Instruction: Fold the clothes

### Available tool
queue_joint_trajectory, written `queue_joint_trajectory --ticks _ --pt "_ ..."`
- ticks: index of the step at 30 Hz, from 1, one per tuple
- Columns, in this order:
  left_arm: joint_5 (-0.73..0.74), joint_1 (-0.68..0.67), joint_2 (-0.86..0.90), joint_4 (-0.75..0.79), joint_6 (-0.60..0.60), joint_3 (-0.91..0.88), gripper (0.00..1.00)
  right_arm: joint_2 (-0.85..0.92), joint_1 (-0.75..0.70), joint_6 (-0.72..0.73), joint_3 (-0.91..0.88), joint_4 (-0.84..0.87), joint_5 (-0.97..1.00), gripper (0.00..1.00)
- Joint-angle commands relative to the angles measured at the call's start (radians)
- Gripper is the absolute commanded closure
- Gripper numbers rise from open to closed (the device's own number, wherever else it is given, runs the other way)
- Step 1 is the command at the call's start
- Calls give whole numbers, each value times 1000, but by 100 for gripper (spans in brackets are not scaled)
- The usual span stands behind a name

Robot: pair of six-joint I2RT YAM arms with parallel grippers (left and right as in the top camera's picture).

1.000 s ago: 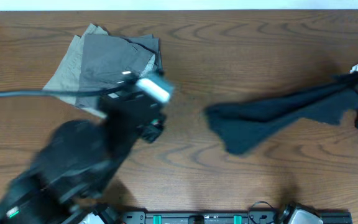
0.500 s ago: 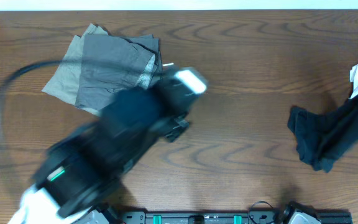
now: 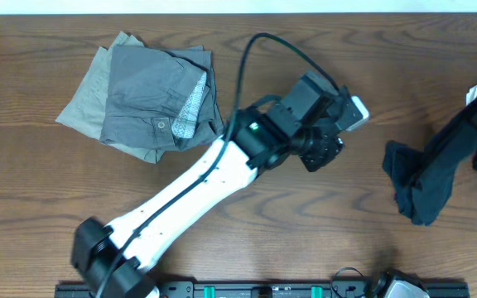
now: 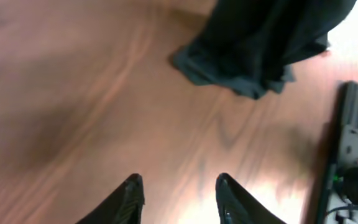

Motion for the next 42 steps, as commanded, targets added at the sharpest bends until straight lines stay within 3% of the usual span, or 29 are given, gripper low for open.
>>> queue_joint_trajectory --ticks 1,6,21,31,42 --pt "162 3 13 26 -9 2 59 -7 -7 -24 7 43 -118 99" --pt "226 3 32 61 -9 2 55 -7 -7 -19 7 158 -275 99" --pt "226 -38 33 91 -8 2 44 -7 -7 93 7 380 -506 99" --pt "224 -38 43 121 -8 2 39 -7 -4 150 7 421 -530 99" --pt "95 -63 95 126 -8 0 40 -6 39 289 7 467 -505 99"
